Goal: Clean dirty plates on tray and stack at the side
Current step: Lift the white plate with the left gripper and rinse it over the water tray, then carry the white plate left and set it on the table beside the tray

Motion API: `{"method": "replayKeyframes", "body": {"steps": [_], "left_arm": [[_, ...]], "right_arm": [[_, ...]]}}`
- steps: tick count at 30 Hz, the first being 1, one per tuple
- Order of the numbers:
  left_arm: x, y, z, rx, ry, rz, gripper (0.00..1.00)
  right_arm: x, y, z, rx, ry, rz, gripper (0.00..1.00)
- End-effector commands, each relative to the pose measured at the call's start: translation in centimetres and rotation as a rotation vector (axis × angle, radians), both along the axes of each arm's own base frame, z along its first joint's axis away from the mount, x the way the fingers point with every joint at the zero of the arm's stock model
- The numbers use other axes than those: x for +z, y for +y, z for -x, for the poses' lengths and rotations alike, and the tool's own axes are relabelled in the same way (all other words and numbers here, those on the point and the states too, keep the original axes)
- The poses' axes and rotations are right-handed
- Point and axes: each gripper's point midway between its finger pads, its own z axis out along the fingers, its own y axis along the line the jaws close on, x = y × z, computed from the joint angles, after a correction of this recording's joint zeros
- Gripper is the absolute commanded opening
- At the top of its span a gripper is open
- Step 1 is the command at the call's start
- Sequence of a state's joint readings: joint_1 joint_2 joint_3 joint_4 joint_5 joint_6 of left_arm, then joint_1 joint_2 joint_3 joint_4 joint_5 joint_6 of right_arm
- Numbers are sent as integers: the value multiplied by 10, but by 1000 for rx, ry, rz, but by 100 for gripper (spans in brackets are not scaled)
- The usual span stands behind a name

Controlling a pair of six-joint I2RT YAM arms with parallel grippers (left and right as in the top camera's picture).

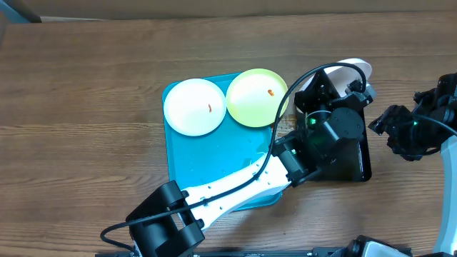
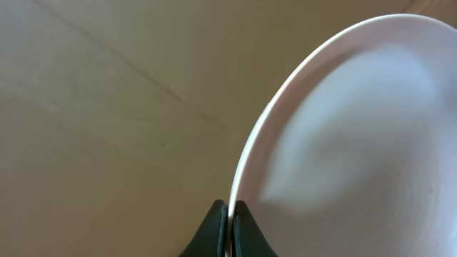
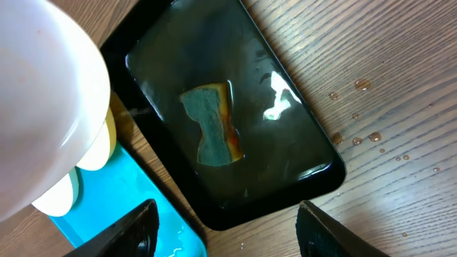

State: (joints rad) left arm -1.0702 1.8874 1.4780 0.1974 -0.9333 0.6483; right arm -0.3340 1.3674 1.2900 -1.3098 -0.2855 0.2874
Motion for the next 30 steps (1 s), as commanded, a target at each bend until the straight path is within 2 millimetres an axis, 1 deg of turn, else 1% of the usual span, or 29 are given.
{"method": "replayKeyframes", "body": {"steps": [1,3,6,8,11,12,14,16,18,22,26,28,30], "left_arm": [[-9,37,-9,174,58,187,4],[-22,52,-12,224,107,227,4],[-29,75,-12,275,185,317,4],[-25,97,-11,294,274,440,4],[-13,128,-5,285,446,647,4],[-9,142,-3,289,507,716,4],[-3,179,2,334,593,806,4],[-5,233,9,465,641,858,4],[-13,295,22,654,662,876,4],[-33,402,50,1018,665,888,4],[-48,477,67,1248,612,937,4],[-60,509,74,1335,583,966,4],[-79,533,82,1417,576,998,4]], "right_arm": [[3,0,-1,2,-11,-4,63],[3,0,0,2,-8,-4,63],[3,0,0,2,-8,-5,63],[3,0,0,2,-7,-5,63],[3,0,0,2,-7,-5,63],[3,0,0,2,-7,-5,63],[3,0,0,2,-7,-5,63],[3,0,0,2,-7,-5,63],[3,0,0,2,-7,-5,64],[3,0,0,2,-7,-5,64],[3,0,0,2,-7,-5,64],[3,0,0,2,-7,-5,64],[3,0,0,2,-6,-5,64]]}}
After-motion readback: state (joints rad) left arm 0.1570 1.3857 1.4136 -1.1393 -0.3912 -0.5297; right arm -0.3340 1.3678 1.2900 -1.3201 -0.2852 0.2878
